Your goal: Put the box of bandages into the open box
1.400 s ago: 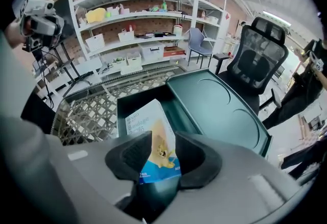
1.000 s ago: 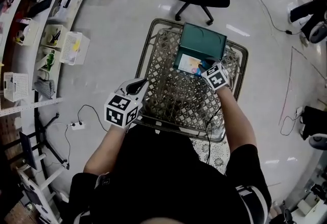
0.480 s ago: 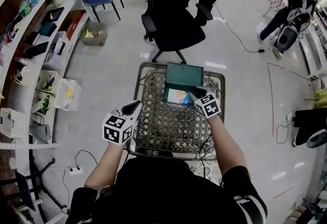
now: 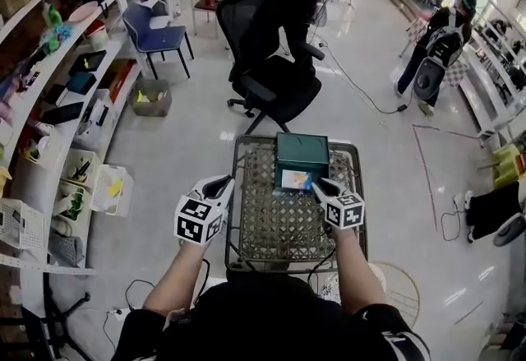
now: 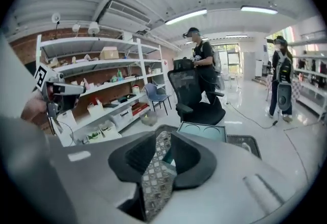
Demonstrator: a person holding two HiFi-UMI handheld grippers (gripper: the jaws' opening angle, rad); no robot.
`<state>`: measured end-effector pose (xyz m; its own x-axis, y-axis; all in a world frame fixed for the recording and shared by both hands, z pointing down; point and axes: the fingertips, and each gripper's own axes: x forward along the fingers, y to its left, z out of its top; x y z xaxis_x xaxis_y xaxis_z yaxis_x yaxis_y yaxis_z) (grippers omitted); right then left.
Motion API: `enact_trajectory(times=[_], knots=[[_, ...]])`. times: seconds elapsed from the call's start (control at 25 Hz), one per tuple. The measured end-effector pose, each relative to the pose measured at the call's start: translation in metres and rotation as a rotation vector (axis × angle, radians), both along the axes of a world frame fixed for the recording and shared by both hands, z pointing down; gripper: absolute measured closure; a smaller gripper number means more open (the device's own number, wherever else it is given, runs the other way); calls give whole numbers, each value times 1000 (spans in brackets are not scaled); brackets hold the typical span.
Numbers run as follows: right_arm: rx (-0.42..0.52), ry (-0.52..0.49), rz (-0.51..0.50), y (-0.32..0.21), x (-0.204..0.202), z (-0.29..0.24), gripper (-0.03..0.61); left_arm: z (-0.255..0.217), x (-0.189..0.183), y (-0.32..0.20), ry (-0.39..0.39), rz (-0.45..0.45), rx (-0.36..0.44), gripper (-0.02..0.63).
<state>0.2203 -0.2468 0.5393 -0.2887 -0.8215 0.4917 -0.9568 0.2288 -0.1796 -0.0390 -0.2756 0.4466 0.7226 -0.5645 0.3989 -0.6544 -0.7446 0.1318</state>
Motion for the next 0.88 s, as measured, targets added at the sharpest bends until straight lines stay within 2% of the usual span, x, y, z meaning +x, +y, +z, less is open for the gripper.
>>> enact_trajectory(times=[0.08,0.2,0.44,0.52,0.68,0.88], knots=[[7,-39,27,13,-8,-4,479,-2,-8,0,9,-3,3,592],[26,-25,36,24,-12,-18,480,-8,-12,0,21,2,11,592],[129,-63,37,30,-18,-71,502,-30,-12,-2,41,3,39,592],[174,-90,31,31,-18,-90,529,-35,-9,-5,36,-1,49,592],[239,-137,26,35,-6,-127,543,-49,6,-9,38,-10,57,592],[308,-124,-18,53,6,-152,554,-67,24,-2,35,-2,86,592]])
